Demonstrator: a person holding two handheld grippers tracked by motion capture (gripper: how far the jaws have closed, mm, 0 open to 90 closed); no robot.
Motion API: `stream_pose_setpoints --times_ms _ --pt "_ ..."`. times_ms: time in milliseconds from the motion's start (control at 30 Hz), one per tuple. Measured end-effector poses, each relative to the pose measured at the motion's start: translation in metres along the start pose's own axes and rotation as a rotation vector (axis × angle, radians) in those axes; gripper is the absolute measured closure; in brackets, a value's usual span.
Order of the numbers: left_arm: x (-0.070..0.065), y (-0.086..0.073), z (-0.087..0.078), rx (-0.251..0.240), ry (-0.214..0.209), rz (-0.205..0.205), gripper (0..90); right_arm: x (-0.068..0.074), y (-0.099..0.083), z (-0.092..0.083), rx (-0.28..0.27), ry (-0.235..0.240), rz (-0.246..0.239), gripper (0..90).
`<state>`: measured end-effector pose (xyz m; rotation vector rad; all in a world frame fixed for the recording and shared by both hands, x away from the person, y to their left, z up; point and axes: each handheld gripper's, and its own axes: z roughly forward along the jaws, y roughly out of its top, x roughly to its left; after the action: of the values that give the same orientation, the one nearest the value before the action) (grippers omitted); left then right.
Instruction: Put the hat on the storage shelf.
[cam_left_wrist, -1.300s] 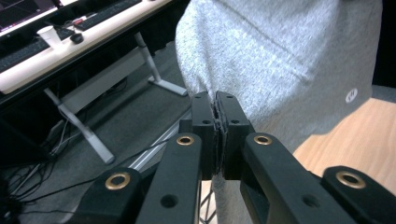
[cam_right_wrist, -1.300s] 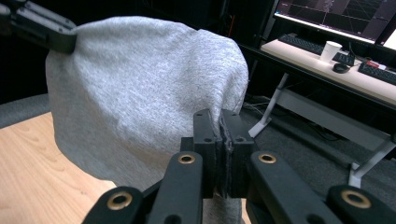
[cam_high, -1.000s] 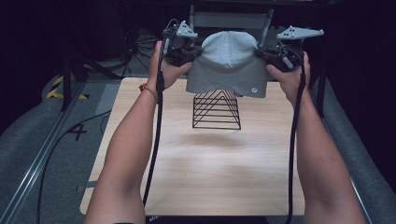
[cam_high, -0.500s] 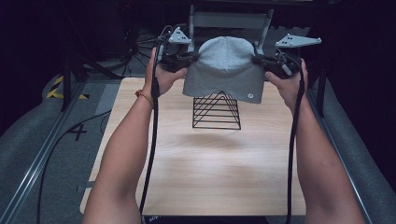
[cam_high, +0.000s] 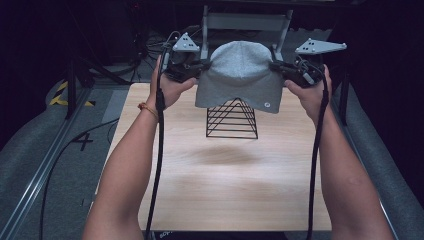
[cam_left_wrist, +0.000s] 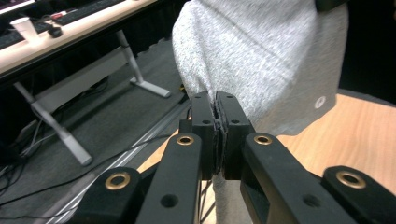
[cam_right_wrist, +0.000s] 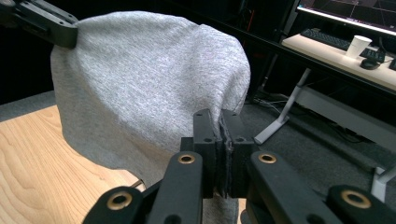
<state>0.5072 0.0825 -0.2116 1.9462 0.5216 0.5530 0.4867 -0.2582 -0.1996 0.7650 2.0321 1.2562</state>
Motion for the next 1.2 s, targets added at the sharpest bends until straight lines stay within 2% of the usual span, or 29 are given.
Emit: stream_pose_setpoints --times_ms 67,100,267,300,367,467,533,567,767,900,967,1033,1067,1100,1200 --pt "0.000 -0.001 0.001 0.011 0.006 0.011 87.5 0.000 0.000 0.000 -0.001 0.004 0.000 86.4" --pt "-0.001 -0.004 0.004 0.032 0.011 0.023 87.5 0.000 -0.004 0.002 0.007 0.000 -0.001 86.4" --pt "-0.003 -0.022 0.022 0.072 0.000 -0.001 87.5 -0.001 -0.018 0.013 0.035 0.002 0.018 86.4" --pt "-0.001 -0.024 0.024 0.072 -0.002 0.005 87.5 -0.001 -0.020 0.015 0.040 0.003 0.020 86.3" --pt "0.000 -0.027 0.027 0.072 -0.005 -0.006 87.5 -0.001 -0.023 0.017 0.047 0.002 0.020 86.3" --pt "0.001 -0.040 0.038 0.089 -0.017 -0.029 87.4 -0.002 -0.036 0.028 0.069 0.014 0.029 86.4" --pt "0.002 -0.042 0.039 0.095 -0.015 -0.022 87.4 -0.002 -0.041 0.031 0.078 0.022 0.031 86.3" --pt "0.001 -0.047 0.043 0.093 -0.017 -0.035 87.4 -0.001 -0.044 0.033 0.082 0.024 0.029 86.3" --pt "-0.001 -0.070 0.056 0.107 -0.032 -0.064 87.3 0.005 -0.074 0.047 0.118 0.063 0.048 86.3" --pt "-0.004 -0.082 0.061 0.103 -0.037 -0.077 87.3 0.008 -0.088 0.050 0.136 0.071 0.055 86.3" --pt "-0.007 -0.090 0.063 0.091 -0.043 -0.096 87.3 0.010 -0.095 0.051 0.146 0.074 0.066 86.3" --pt "-0.009 -0.096 0.066 0.094 -0.038 -0.093 87.3 0.010 -0.101 0.052 0.152 0.081 0.071 86.3" --pt "-0.010 -0.100 0.068 0.113 -0.034 -0.077 87.3 0.011 -0.105 0.053 0.158 0.079 0.072 86.4" --pt "-0.013 -0.105 0.071 0.120 -0.038 -0.092 87.3 0.012 -0.110 0.054 0.169 0.077 0.068 86.3" --pt "-0.016 -0.116 0.075 0.133 -0.039 -0.082 87.3 0.014 -0.121 0.057 0.194 0.079 0.070 86.3"
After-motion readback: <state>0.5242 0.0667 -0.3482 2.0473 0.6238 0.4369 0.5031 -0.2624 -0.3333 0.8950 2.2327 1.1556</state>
